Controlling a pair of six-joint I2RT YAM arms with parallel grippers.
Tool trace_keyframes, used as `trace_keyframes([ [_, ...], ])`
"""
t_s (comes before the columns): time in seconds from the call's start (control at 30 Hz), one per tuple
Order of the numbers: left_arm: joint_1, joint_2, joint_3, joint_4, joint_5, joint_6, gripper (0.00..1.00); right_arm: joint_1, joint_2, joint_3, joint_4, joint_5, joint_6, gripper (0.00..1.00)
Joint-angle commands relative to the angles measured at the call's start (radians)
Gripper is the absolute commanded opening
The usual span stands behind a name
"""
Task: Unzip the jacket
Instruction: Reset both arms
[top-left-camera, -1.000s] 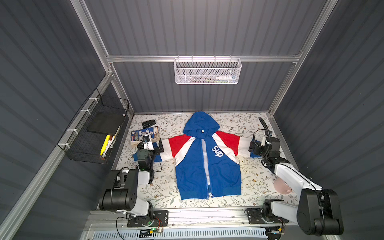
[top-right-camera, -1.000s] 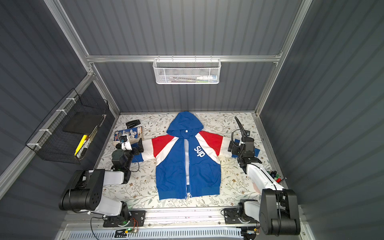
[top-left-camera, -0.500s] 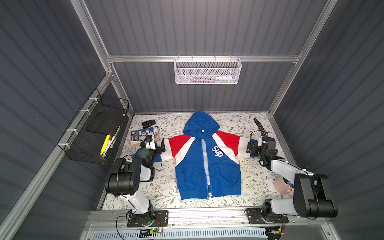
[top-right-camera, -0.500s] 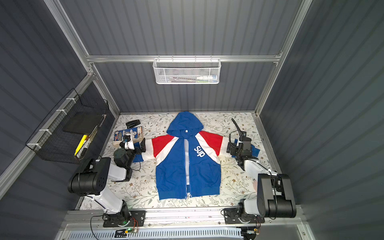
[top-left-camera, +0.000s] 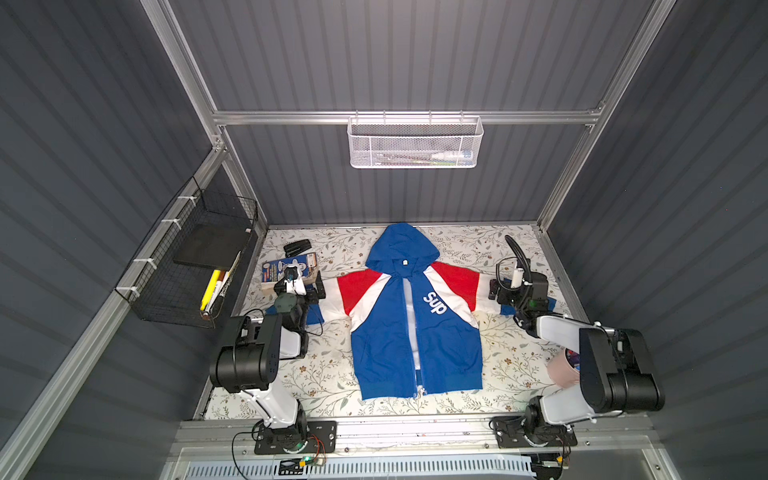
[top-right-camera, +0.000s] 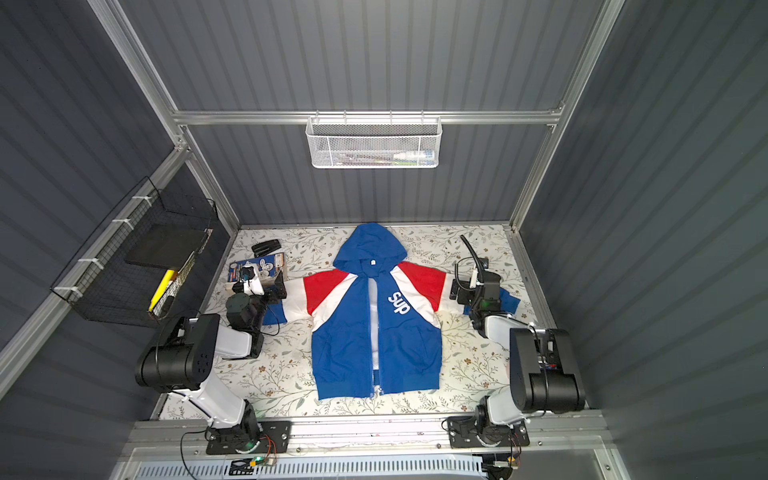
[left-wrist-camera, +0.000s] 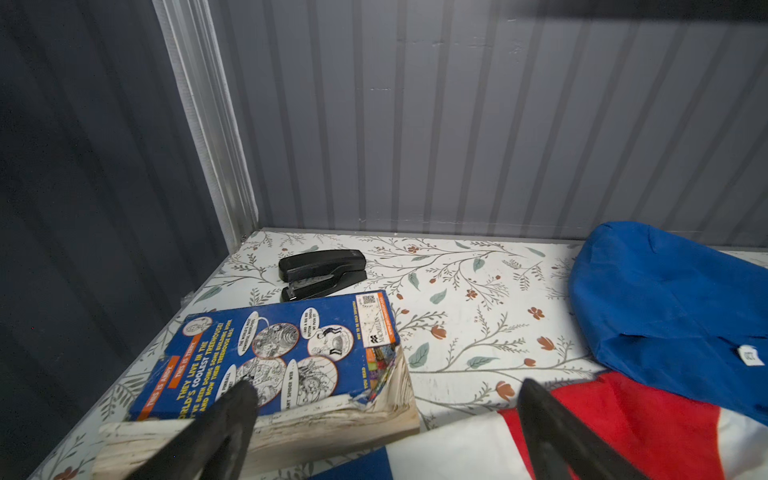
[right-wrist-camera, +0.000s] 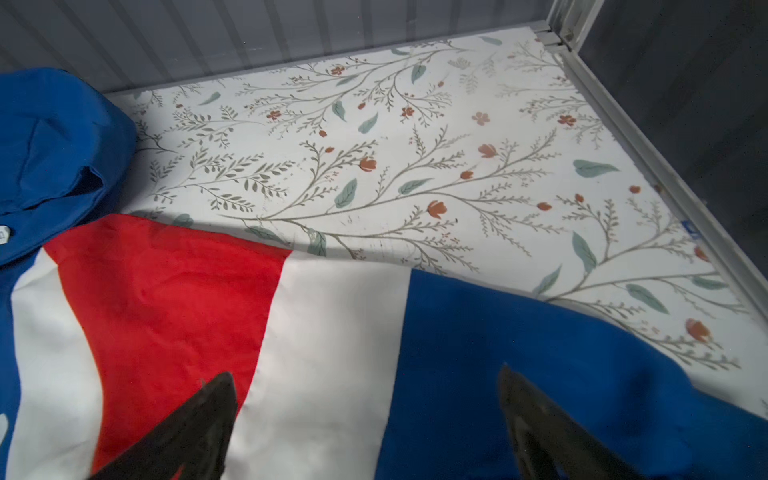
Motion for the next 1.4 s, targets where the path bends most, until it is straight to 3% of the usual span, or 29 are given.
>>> trace_keyframes([
  [0.0, -0.015, 0.009, 0.018, -0.019, -0.045, 0.001, 0.99, -0.007, 0.026, -0.014, 0.112, -0.047, -0.017, 0.99],
  [0.07, -0.015, 0.01, 0.017, -0.019, -0.045, 0.001, 0.99, -0.009, 0.002, -0.029, 0.101, -0.052, -0.017, 0.99],
  [0.2, -0.014, 0.01, 0.018, -0.019, -0.044, 0.0, 0.99, -0.009, -0.015, -0.136, 0.273, -0.053, -0.019, 0.99],
  [0.37, -0.014, 0.009, 0.018, -0.02, -0.043, -0.001, 0.99, -0.007, 0.09, -0.215, 0.57, -0.043, -0.041, 0.99],
  [0.53, -0.013, 0.009, 0.013, -0.01, -0.031, -0.001, 0.99, -0.008, 0.023, -0.159, 0.347, -0.039, -0.023, 0.99],
  [0.6, -0.01, -0.005, -0.046, 0.081, -0.024, -0.009, 0.99, -0.008, -0.004, -0.147, 0.273, -0.031, -0.012, 0.99],
  [0.7, -0.003, -0.011, -0.151, 0.283, -0.045, -0.033, 0.99, -0.007, 0.013, -0.158, 0.333, -0.038, -0.015, 0.99],
  [0.87, -0.011, 0.008, 0.003, -0.006, -0.112, -0.031, 0.99, -0.007, 0.004, -0.153, 0.303, -0.037, -0.017, 0.99],
  [1.37, -0.022, 0.006, 0.006, -0.005, -0.121, -0.024, 0.99, -0.007, 0.006, -0.146, 0.291, -0.038, -0.017, 0.99],
])
